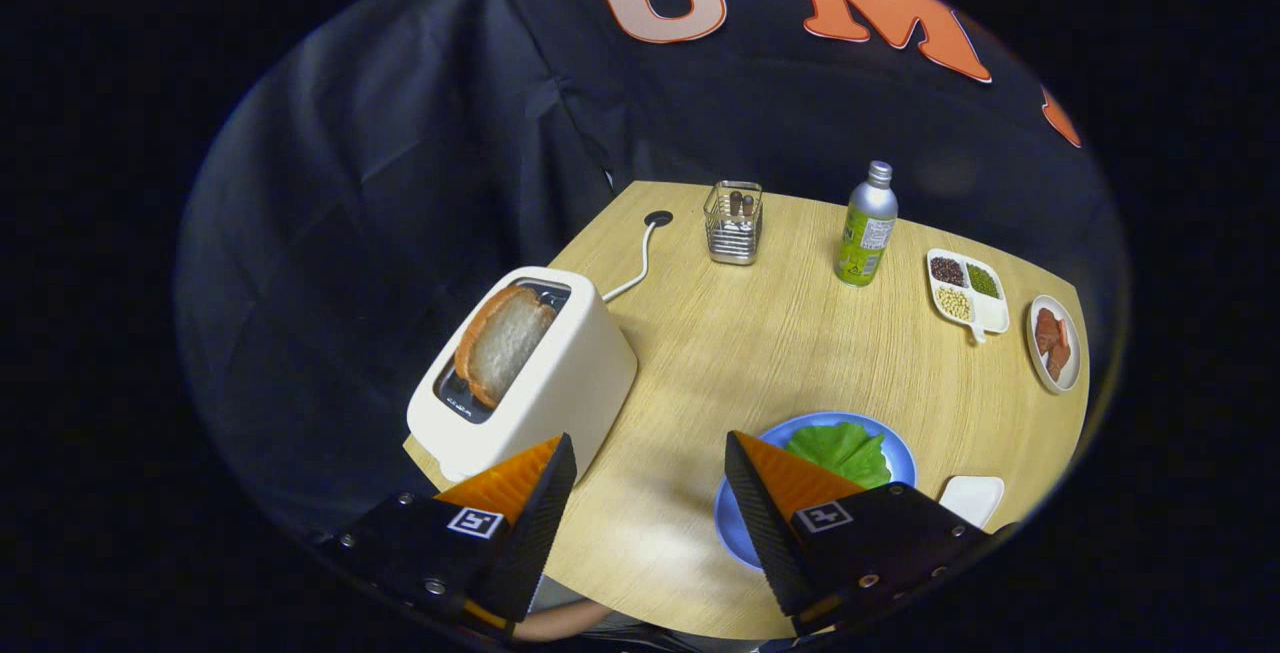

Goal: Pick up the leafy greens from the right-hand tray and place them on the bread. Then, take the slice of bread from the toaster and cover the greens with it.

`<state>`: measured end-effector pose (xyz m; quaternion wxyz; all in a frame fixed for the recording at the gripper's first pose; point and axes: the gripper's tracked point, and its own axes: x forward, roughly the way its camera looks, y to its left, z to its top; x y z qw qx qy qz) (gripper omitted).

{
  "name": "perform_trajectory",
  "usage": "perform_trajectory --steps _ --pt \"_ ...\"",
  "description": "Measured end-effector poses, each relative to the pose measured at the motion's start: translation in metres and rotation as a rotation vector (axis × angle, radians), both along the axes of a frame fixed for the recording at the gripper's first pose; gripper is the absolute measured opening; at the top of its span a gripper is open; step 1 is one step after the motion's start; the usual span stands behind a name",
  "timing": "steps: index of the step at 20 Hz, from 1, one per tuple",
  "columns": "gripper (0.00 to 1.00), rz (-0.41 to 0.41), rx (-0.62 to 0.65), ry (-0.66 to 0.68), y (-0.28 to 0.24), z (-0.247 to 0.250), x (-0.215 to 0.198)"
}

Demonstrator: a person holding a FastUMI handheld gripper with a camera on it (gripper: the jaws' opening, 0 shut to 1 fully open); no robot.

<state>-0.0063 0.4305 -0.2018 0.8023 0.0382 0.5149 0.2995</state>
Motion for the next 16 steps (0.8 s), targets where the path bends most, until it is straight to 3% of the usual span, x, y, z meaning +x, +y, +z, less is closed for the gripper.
perform_trajectory --steps 7,16 --pt "0.92 0.037 0.071 0.071 0.059 0.037 -0.01" --pt "0.92 0.058 0.015 0.068 0.109 0.034 -0.003"
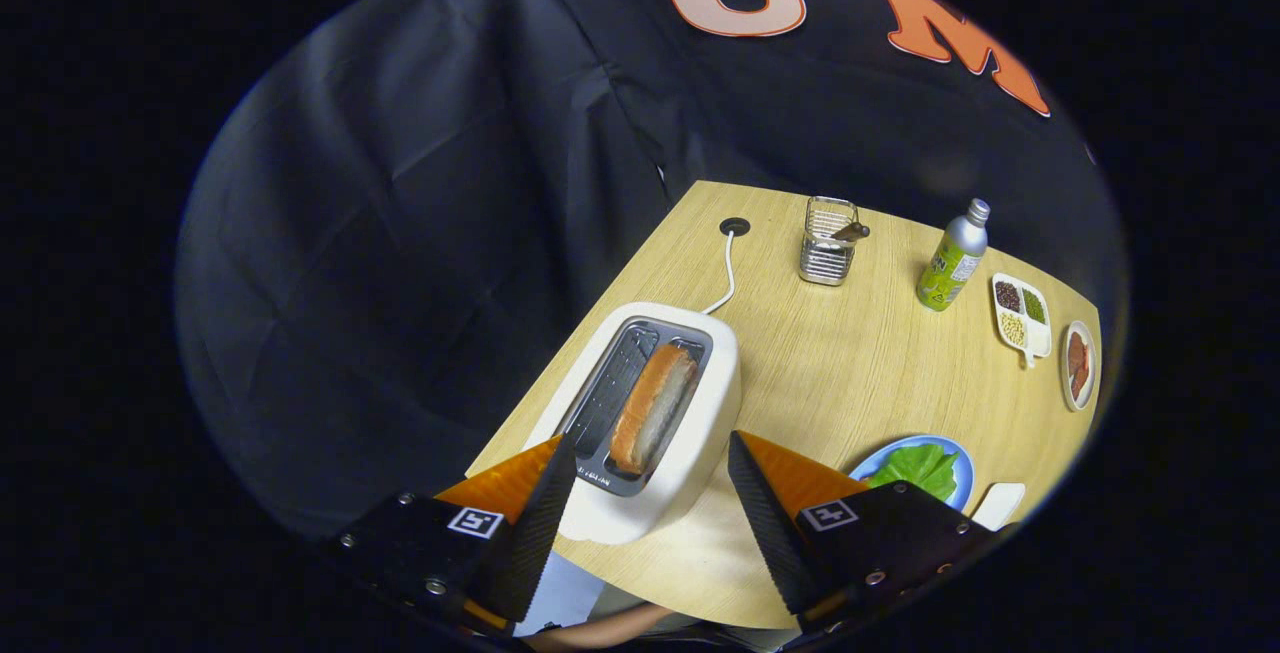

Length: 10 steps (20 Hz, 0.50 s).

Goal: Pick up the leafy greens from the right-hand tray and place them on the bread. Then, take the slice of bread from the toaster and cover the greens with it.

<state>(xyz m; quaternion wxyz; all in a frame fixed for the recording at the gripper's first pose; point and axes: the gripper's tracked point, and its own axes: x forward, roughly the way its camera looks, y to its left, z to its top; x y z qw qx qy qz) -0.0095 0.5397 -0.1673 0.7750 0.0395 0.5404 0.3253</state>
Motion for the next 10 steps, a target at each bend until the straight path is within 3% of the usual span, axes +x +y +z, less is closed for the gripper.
perform_trajectory --steps 7,10 --pt "0.89 -0.057 -0.037 0.057 0.017 -0.019 0.017" --pt "0.82 -0.076 -0.049 0.098 0.022 -0.032 0.021"
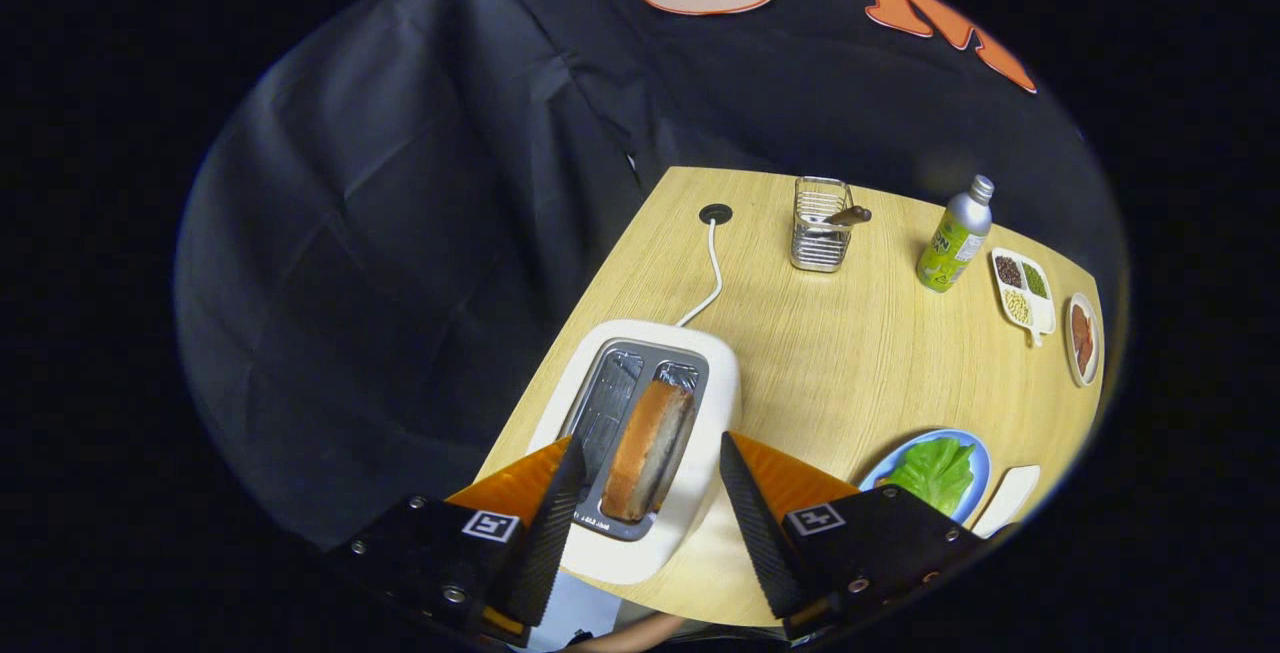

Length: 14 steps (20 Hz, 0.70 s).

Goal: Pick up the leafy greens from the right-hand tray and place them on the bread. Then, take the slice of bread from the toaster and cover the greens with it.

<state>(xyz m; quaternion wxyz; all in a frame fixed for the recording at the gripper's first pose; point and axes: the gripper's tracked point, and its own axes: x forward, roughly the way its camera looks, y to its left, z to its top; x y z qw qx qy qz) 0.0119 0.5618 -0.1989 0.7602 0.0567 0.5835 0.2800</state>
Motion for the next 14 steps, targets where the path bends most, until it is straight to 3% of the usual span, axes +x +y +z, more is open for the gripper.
perform_trajectory --steps 3,7,12,14 --pt "0.71 -0.017 0.004 0.04 0.005 -0.006 0.001" --pt "0.47 -0.04 0.006 0.101 0.012 -0.013 -0.004" --pt "0.21 -0.058 0.001 0.06 0.012 -0.015 -0.002" --pt "0.16 -0.107 0.052 0.062 0.01 -0.007 0.001"
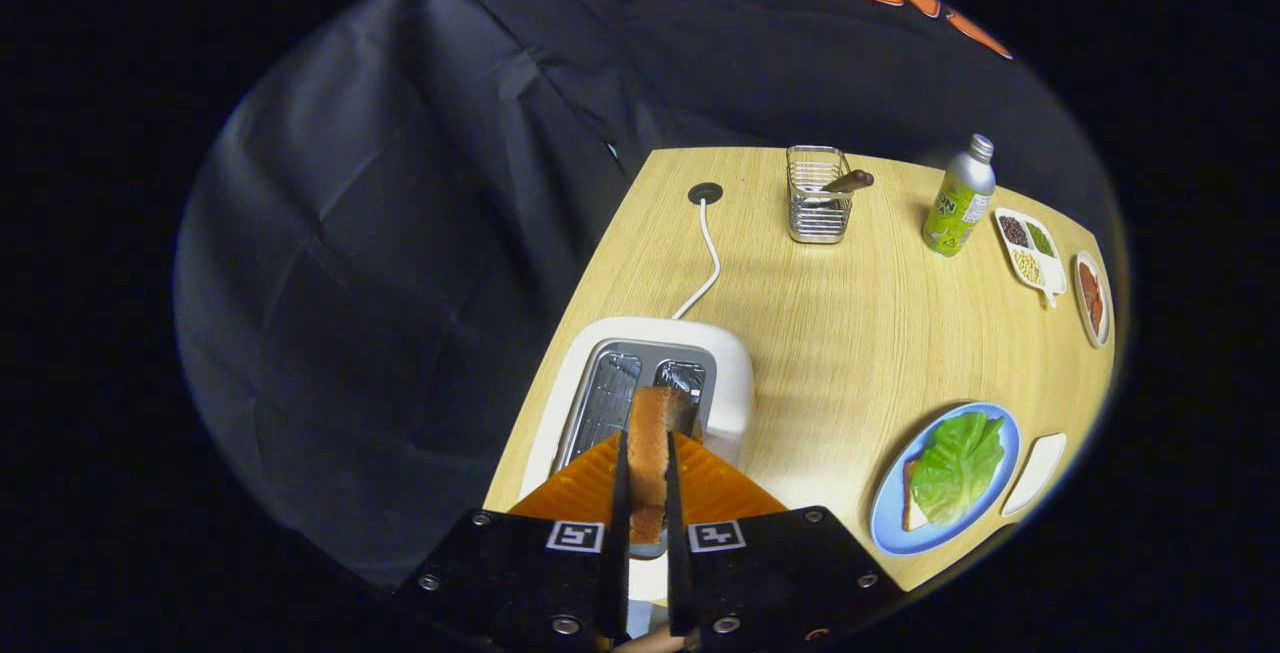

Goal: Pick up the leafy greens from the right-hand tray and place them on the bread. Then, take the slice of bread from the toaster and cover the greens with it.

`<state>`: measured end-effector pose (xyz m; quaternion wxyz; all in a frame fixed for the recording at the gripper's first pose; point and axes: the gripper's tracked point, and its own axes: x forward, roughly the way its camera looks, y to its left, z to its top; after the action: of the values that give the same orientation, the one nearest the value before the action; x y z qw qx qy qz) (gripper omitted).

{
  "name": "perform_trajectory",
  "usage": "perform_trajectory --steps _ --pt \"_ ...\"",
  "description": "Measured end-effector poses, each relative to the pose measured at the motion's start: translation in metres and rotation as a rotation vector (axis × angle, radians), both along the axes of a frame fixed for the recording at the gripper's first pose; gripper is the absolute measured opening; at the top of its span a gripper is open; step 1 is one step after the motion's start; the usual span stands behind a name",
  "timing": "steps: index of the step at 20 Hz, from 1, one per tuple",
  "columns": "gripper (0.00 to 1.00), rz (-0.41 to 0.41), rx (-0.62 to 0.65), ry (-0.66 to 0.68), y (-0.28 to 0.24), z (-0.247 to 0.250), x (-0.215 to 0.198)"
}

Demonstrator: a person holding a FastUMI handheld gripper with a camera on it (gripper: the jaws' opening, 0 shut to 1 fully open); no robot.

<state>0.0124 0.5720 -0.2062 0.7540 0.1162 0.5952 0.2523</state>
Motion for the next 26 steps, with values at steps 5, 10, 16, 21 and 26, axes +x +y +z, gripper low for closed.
perform_trajectory --steps 5,10,16,21,26 --pt "0.14 -0.073 0.115 -0.042 -0.026 0.033 0.012" --pt "0.13 -0.101 0.235 -0.07 -0.06 0.07 0.01" --pt "0.13 -0.127 0.287 -0.084 -0.109 0.066 0.004" --pt "0.13 -0.143 0.269 -0.066 -0.152 0.036 0.003" --pt "0.13 -0.138 0.269 -0.052 -0.183 0.016 -0.002"
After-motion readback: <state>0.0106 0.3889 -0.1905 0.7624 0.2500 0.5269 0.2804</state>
